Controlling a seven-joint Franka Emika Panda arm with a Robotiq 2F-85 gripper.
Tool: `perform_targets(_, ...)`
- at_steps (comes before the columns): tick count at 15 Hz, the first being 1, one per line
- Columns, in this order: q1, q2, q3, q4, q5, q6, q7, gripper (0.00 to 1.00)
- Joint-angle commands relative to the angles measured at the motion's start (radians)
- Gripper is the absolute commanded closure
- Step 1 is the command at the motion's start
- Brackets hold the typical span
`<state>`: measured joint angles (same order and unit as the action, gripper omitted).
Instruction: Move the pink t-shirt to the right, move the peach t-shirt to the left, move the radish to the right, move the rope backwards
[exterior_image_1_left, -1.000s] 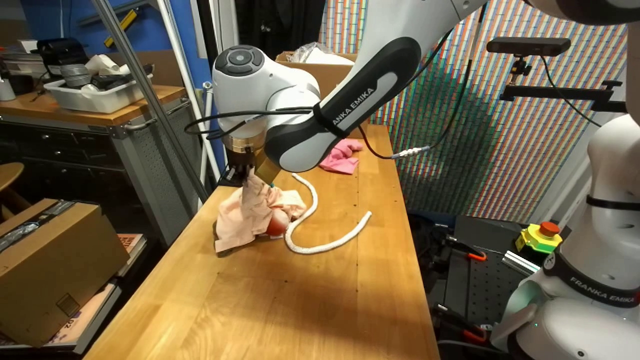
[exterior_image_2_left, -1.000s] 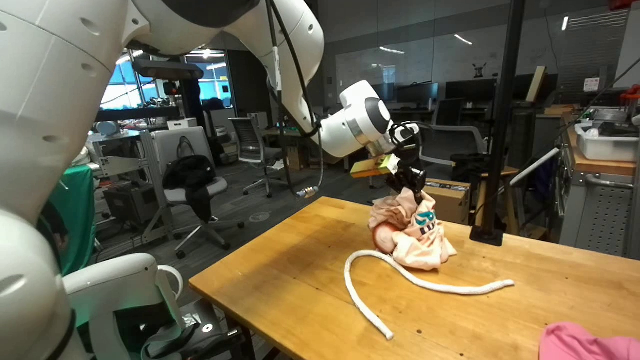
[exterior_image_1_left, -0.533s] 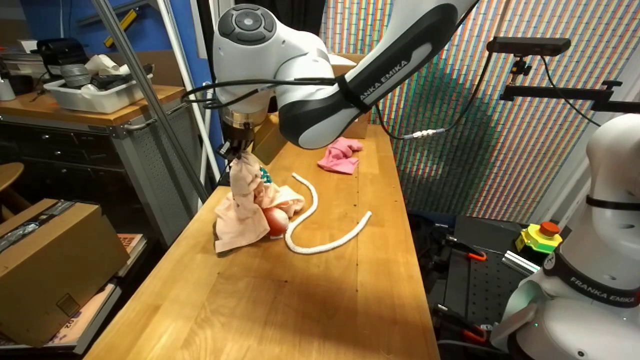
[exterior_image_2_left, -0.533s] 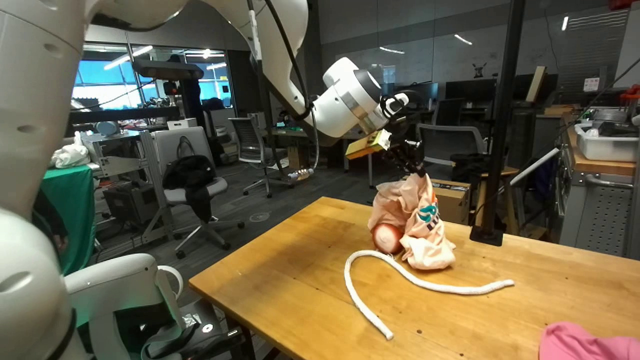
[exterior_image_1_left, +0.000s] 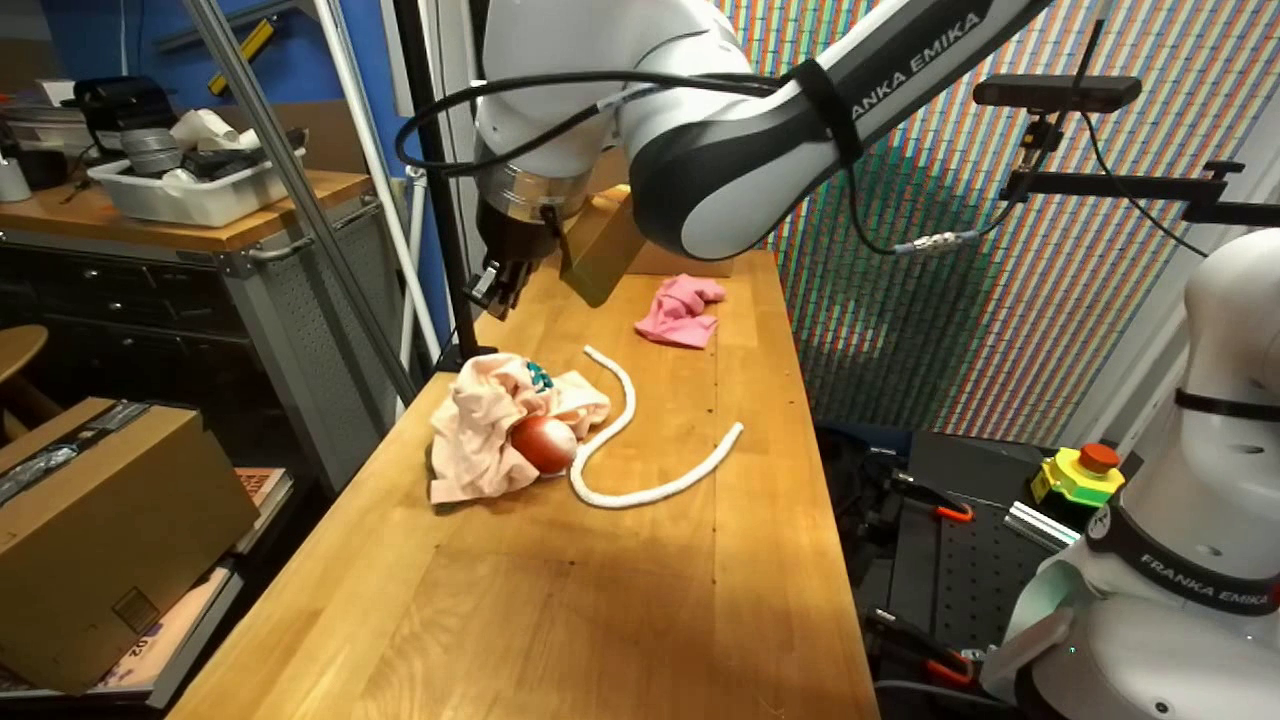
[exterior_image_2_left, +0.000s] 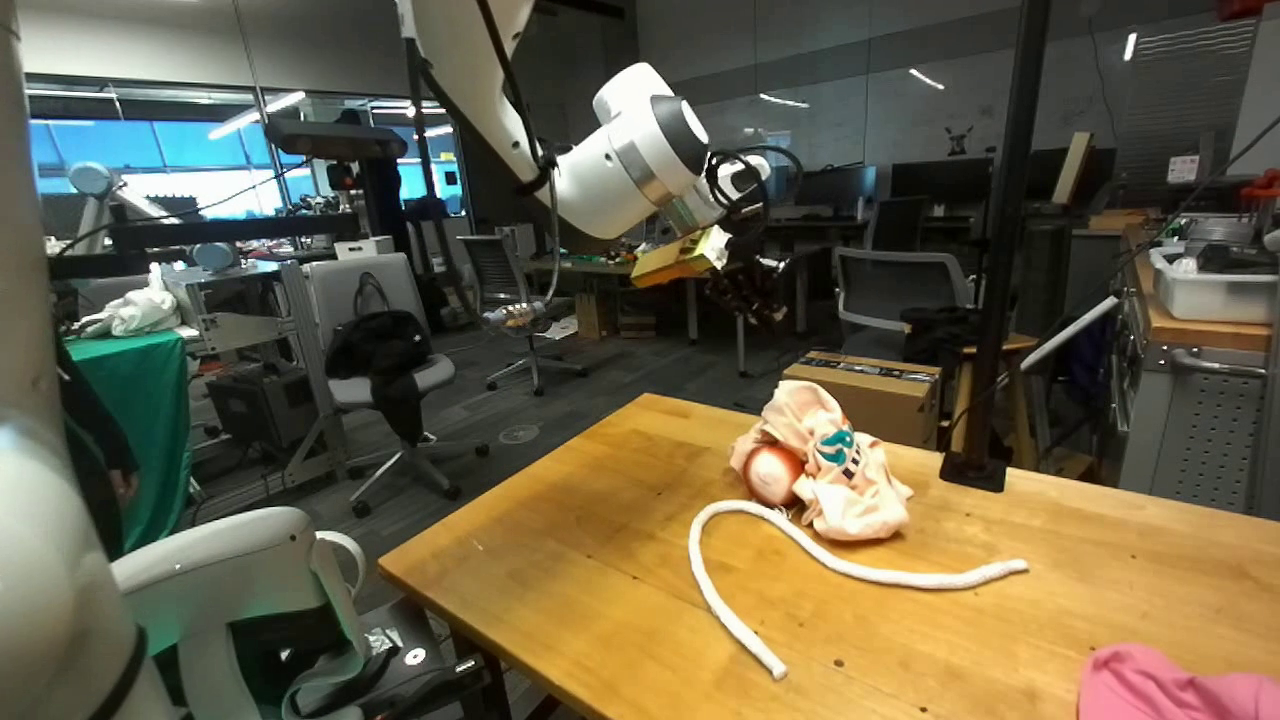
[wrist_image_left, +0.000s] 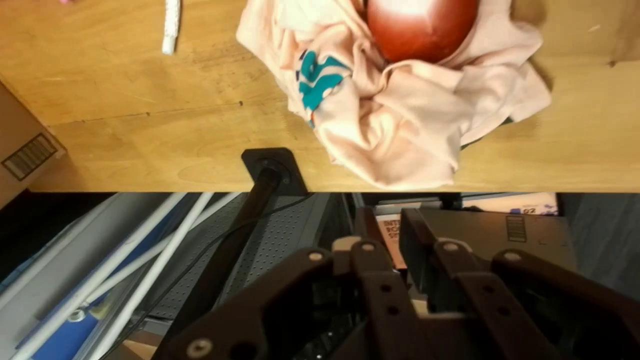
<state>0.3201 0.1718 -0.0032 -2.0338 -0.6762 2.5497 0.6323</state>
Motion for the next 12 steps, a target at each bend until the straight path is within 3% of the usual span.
perform_targets(1, -0.093, -0.029, 0.076, -0.065, 0.224, 0.054, -0.265, 0.49)
perform_targets(4, -0.123, 0.022, 0.084, -0.032, 0.347, 0.019, -0.431, 0.26)
perform_targets(7, -0.139, 0.097, 0.079, 0.028, 0.381, 0.006, -0.530, 0.04)
perform_targets(12, -0.134, 0.223, 0.068, 0.139, 0.369, 0.009, -0.569, 0.00)
